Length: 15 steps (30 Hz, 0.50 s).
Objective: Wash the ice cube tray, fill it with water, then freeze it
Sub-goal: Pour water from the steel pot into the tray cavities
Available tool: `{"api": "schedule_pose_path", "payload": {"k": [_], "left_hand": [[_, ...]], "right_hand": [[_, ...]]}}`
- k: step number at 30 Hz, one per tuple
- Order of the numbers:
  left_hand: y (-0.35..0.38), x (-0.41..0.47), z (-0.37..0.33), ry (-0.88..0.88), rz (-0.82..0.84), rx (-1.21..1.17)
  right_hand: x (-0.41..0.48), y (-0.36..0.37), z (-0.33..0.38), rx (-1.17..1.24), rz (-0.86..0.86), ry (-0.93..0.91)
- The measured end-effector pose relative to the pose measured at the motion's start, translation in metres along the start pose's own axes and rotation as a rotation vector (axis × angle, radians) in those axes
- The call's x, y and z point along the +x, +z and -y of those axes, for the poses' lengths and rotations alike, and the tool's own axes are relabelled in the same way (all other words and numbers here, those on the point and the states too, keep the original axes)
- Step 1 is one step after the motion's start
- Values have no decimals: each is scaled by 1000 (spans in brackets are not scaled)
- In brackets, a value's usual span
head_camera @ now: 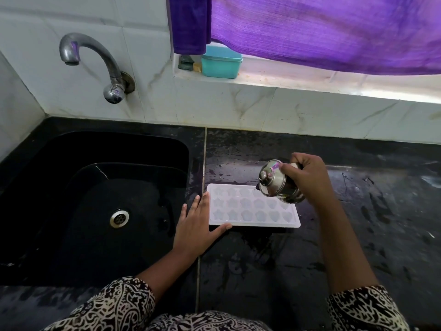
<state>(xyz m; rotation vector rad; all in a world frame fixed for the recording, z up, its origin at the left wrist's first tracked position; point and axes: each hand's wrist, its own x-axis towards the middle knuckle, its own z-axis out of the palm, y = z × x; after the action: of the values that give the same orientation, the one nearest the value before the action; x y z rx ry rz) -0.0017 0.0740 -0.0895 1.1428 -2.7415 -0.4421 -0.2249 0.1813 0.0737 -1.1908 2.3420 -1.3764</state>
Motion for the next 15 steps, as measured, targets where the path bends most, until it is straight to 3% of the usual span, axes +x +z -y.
{"api": "schedule_pose_path", "payload": {"k": [15], "left_hand": [[0,-1,0,9,-3,-8]], "right_hand": [[1,-1,-1,-8,11,20]]}}
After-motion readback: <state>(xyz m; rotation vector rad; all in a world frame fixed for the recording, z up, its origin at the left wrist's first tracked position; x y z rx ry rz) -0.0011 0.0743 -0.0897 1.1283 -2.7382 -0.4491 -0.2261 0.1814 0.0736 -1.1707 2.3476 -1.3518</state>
